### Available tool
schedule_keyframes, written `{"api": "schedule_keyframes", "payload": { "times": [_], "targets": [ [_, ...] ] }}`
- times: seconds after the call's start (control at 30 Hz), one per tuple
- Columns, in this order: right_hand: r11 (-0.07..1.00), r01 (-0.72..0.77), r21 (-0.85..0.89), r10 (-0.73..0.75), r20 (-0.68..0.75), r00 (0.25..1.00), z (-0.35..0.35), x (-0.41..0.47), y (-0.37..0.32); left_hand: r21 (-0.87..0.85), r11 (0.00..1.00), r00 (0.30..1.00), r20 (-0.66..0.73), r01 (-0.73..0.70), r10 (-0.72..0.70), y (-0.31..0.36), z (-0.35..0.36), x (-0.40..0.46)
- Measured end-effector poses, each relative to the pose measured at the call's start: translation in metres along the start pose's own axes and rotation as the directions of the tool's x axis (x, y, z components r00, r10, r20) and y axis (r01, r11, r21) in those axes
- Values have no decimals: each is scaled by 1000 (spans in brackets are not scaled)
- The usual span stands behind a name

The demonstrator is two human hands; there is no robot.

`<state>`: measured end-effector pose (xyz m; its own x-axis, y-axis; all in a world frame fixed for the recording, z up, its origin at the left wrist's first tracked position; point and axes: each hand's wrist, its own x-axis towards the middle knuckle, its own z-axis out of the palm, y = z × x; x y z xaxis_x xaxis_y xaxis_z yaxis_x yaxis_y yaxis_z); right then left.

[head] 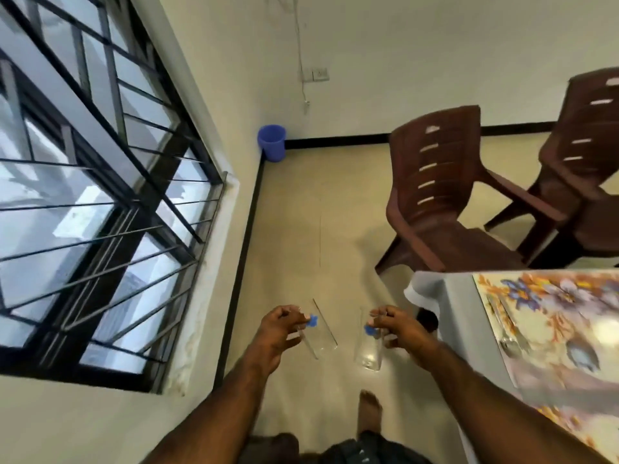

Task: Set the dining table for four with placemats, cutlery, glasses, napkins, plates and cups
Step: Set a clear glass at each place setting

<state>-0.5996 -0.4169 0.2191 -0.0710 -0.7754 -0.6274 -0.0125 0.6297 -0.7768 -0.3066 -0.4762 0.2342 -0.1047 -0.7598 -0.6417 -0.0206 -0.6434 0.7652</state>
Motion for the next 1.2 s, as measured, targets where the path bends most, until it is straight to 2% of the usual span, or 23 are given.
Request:
{"api": "schedule_keyframes", "payload": {
  "times": [0.23, 0.5, 0.6, 0.7, 0.8, 1.0, 1.2],
  "targets": [
    [999, 25, 27, -25, 4, 1000, -18, 132, -134, 62, 997, 998, -29, -54, 56, 117, 4, 107],
    [1000, 23, 9, -23, 5, 1000, 9, 307, -256, -30, 999, 999, -2, -38, 38, 242, -28, 296],
    [998, -10, 56, 13, -57, 998, 16, 357, -299, 3, 1000, 1000, 2, -2, 2, 290, -33, 357],
    [995, -8, 101, 19, -106, 994, 17, 399, -331, 51, 998, 997, 64, 34, -37, 346, -31, 408],
    [995, -8, 95, 18, -110, 994, 19, 425, -354, 117, 993, 997, 71, 18, -26, 393, -30, 450],
    [974, 32, 226, 12, -194, 981, -35, 516, -426, 179, 984, 979, 201, -14, -22, 497, 27, 572],
    [917, 43, 396, 41, -201, 979, -112, 633, -497, 185, 983, 977, 214, -15, -26, 589, 105, 678]
  ]
}}
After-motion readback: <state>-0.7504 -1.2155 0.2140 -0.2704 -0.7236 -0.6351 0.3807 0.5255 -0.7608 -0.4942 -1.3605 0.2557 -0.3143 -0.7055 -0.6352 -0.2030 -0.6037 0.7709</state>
